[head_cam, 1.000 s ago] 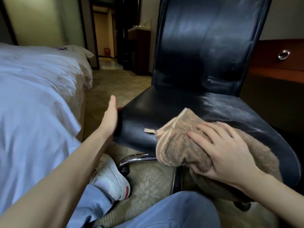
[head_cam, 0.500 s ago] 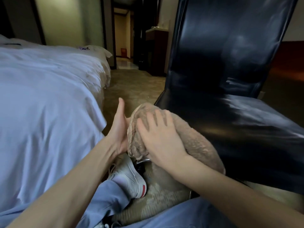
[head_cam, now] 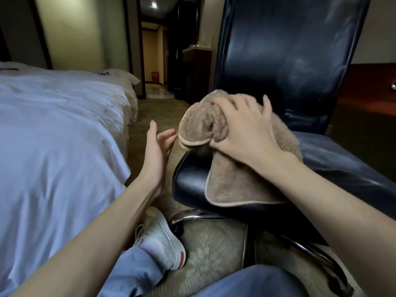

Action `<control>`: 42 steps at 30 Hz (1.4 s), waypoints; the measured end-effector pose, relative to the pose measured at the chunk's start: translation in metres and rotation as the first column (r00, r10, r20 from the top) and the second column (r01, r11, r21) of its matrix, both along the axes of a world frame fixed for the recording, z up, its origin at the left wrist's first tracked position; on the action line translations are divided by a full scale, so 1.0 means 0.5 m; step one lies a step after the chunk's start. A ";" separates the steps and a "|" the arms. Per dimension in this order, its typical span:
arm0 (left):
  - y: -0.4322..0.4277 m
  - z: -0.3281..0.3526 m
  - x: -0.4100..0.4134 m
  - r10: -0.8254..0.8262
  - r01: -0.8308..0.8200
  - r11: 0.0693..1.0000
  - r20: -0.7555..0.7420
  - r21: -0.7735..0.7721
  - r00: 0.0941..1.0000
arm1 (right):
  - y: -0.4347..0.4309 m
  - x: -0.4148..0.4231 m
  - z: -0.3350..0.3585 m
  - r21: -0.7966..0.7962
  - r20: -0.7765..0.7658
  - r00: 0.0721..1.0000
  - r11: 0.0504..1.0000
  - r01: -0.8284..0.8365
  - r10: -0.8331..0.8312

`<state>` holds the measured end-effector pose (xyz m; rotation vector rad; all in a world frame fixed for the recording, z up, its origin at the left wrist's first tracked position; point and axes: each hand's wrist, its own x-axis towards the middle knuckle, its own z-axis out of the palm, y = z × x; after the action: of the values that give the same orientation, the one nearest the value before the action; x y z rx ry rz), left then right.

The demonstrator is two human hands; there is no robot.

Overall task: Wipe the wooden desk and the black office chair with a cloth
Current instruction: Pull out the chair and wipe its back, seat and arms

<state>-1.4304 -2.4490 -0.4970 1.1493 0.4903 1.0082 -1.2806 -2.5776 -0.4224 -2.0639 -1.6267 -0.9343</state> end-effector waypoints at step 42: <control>-0.088 -0.020 0.216 0.274 -0.273 0.947 0.013 0.168 0.962 | -0.158 0.127 -0.099 -0.248 -0.053 0.998 0.968 -0.031 0.018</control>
<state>-1.3226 -2.4931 -0.5072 1.2599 0.5936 1.3044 -1.2173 -2.6566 -0.4718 -2.2031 -1.8179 -0.6923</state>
